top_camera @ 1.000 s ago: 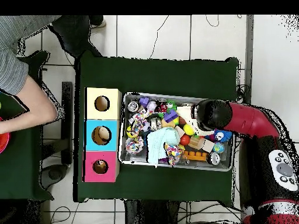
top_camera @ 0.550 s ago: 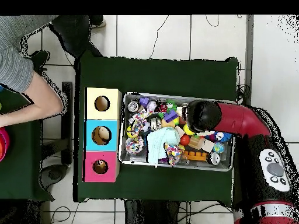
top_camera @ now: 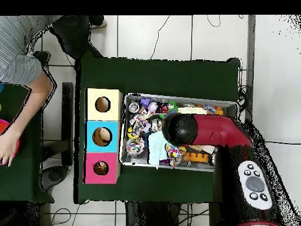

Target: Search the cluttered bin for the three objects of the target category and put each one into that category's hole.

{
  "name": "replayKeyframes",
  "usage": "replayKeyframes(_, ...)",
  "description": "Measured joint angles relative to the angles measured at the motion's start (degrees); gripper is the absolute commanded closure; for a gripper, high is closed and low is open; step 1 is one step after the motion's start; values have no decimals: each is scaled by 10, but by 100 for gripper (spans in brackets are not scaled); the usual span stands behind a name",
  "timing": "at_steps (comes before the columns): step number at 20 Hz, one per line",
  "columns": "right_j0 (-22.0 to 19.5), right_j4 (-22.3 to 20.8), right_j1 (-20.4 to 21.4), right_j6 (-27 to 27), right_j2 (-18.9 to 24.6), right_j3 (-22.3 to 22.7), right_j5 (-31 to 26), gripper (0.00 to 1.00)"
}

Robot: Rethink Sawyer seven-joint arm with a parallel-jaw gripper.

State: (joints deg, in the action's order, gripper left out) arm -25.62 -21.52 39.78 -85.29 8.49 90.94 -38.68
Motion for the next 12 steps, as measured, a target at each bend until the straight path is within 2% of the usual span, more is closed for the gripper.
replayKeyframes(5, 6, 0, 11, 0, -9, 43, 47, 0)
replayKeyframes(12, 1, 1, -8, 0, -31, 88, 149, 0)
